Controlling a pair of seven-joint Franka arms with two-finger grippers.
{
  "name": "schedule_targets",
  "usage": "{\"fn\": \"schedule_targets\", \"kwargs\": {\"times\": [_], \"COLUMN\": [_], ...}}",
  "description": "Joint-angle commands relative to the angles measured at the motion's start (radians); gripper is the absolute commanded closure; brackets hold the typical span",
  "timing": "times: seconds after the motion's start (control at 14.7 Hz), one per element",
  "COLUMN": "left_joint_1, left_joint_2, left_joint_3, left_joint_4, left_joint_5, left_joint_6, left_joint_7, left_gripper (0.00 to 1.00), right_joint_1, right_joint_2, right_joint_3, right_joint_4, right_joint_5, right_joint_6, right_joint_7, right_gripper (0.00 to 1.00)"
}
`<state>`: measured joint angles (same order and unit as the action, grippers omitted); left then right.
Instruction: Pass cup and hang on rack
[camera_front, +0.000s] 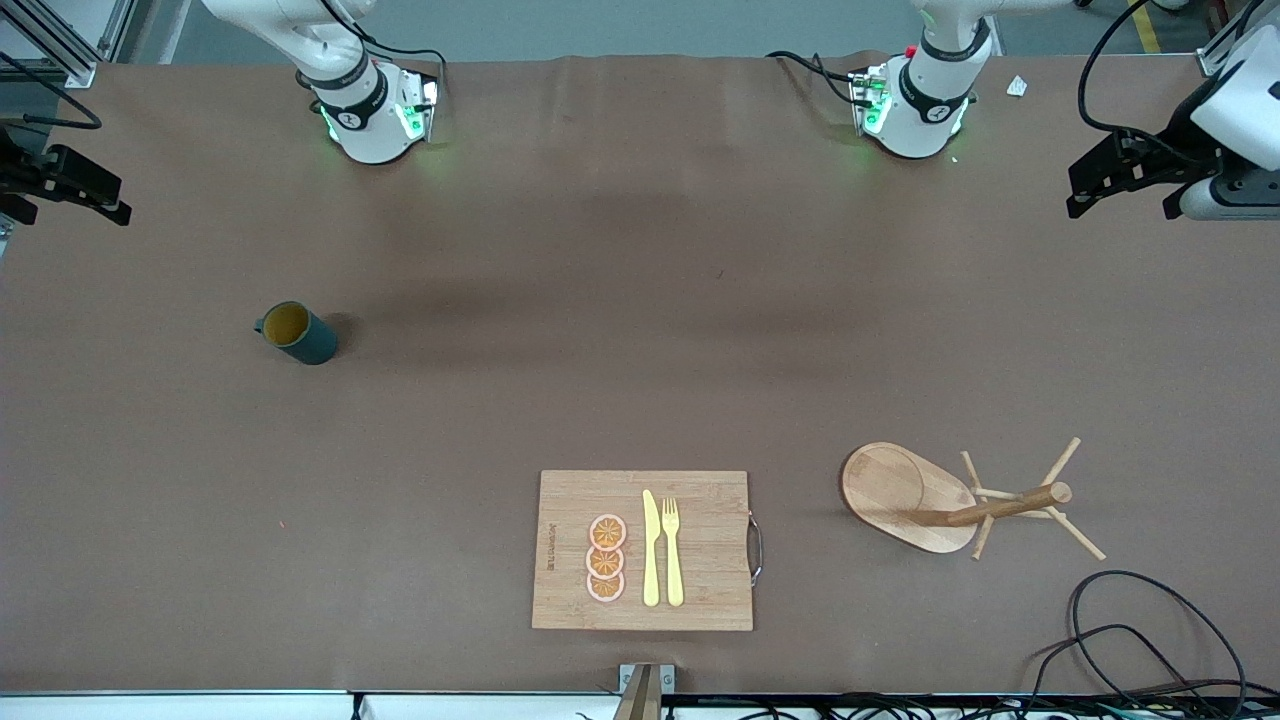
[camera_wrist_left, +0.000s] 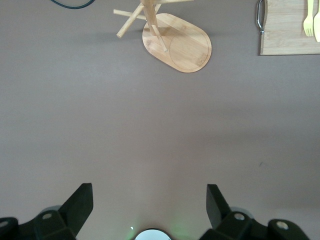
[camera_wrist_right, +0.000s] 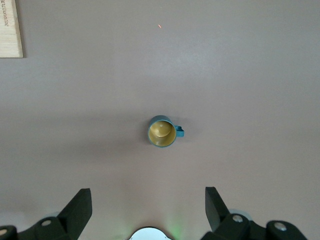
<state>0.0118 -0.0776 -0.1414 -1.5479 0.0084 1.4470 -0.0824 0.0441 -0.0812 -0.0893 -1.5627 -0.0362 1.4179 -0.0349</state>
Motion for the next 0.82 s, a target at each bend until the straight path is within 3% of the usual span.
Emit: {"fn": "schedule_targets", "kwargs": {"times": [0.0, 0.34, 0.75], "left_joint_1": [0.005, 0.011, 0.010], "left_joint_2": [-0.010, 0.009, 0.009], "left_joint_3": [-0.007, -0.001, 0.002], "left_joint_4": [0.006, 0.038, 0.037], "left_joint_5": [0.022, 0.010, 0.005], "left_joint_6": [-0.010, -0.011, -0.013], "left_joint_7": [-0.002, 0.006, 0.000], "left_gripper": [0.00, 0.00, 0.00], "right_joint_1": [-0.001, 0.000, -0.006], "right_joint_2": [-0.008, -0.008, -0.100], "right_joint_3": [0.003, 0.005, 0.000], "right_joint_4": [-0.003, -0.016, -0.291], "right_joint_5": [0.007, 0.007, 0.030], "right_joint_6": [-0.005, -0.005, 0.244], "right_joint_7": [0.024, 0.024, 0.024], "right_gripper": [0.00, 0.00, 0.00]}}
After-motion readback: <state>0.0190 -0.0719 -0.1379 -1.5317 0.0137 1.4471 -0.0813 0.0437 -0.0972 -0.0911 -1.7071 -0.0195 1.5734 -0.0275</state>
